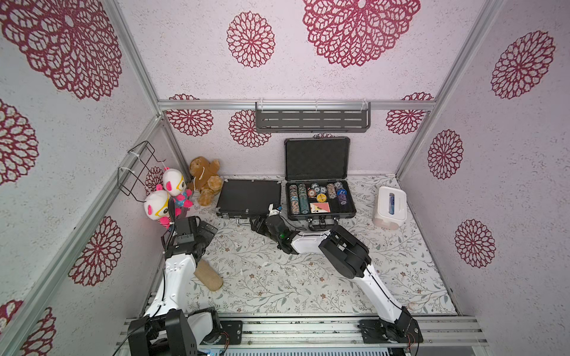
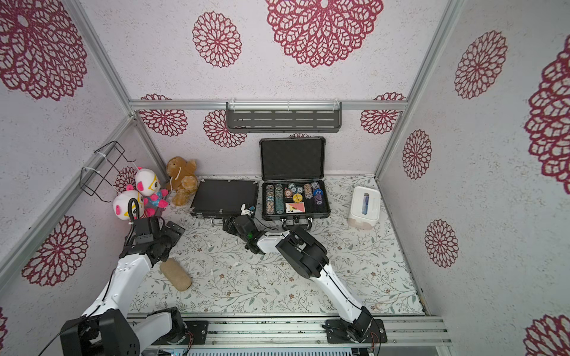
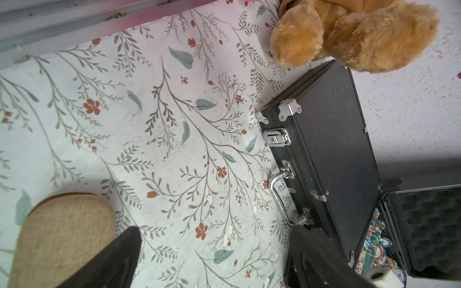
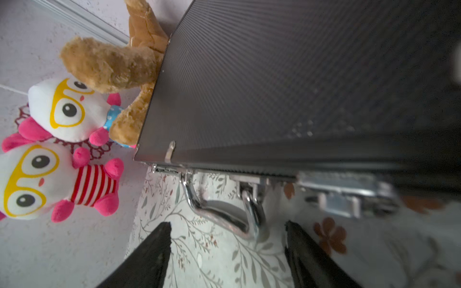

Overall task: Open the poker set cases
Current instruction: Pick up the poker set case from the center of the board.

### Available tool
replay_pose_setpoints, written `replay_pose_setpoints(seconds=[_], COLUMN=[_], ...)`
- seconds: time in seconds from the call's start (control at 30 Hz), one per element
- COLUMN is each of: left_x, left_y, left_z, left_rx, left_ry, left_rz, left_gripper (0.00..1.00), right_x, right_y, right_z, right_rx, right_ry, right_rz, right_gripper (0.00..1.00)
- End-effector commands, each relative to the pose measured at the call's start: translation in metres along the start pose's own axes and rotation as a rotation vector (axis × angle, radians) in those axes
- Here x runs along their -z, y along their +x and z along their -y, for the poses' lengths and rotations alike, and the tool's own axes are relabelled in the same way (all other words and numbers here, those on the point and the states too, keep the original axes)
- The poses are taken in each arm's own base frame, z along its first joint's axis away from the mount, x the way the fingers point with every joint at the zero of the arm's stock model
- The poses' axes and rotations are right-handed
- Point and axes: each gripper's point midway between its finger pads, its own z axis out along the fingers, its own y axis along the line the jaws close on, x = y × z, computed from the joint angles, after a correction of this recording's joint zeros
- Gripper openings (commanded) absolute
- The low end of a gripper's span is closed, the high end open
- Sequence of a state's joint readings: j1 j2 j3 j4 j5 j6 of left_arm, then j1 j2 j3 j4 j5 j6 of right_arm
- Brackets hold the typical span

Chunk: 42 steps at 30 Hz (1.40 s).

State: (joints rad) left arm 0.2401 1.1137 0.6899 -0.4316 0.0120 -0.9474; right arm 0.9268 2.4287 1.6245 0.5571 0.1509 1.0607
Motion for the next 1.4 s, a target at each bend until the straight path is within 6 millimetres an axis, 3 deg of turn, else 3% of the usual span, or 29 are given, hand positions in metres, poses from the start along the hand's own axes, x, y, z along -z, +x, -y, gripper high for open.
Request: replay_pose_setpoints(seconds=[0.0,0.13,0.33,0.47,0.67,0.77,1.07,1.37], left_x=[0.006,0.007,0.009,0.015,0.033,0.042,0.061,0.064], left_y=[-0.004,-0.005,-0.012,-0.016,-0.034,-0.043,-0.05,-0.056], left_z=[0.002,0.001,0.001,0.001,-0.004,-0.012,-0.027,-0.041], left_rx=[0.057,0.088,0.092,0.115,0.142,0.167,0.204,0.248], left_ry=[0.041,0.055,0.043,0.037,0.004,-0.02,-0.044,-0.043], left_rz=[0.017,0.035,0.041,0.042,0.086,0.119,0.148,0.135], left_gripper=[0.98,0.98,0.98,0.98,0.98,0.98,0.99,0.99], right_x=[-0.013,-0.025,-0.019,-0.019,-0.018,-0.02,-0.032,-0.024], right_y=[0.005,0.012,0.006,0.007,0.014,0.019,0.034,0.046], right_z=[0.002,-0.004,-0.016,-0.008,0.003,0.011,0.026,0.034], right_rx=[-0.063,-0.106,-0.26,-0.386,-0.44,-0.49,-0.596,-0.613], right_ry=[0.027,0.01,-0.02,0.004,0.047,0.06,0.094,0.127], right_rz=[0.003,-0.013,0.049,0.089,0.13,0.141,0.18,0.211], right_gripper=[0.74,0.74,0.72,0.7,0.65,0.58,0.51,0.53])
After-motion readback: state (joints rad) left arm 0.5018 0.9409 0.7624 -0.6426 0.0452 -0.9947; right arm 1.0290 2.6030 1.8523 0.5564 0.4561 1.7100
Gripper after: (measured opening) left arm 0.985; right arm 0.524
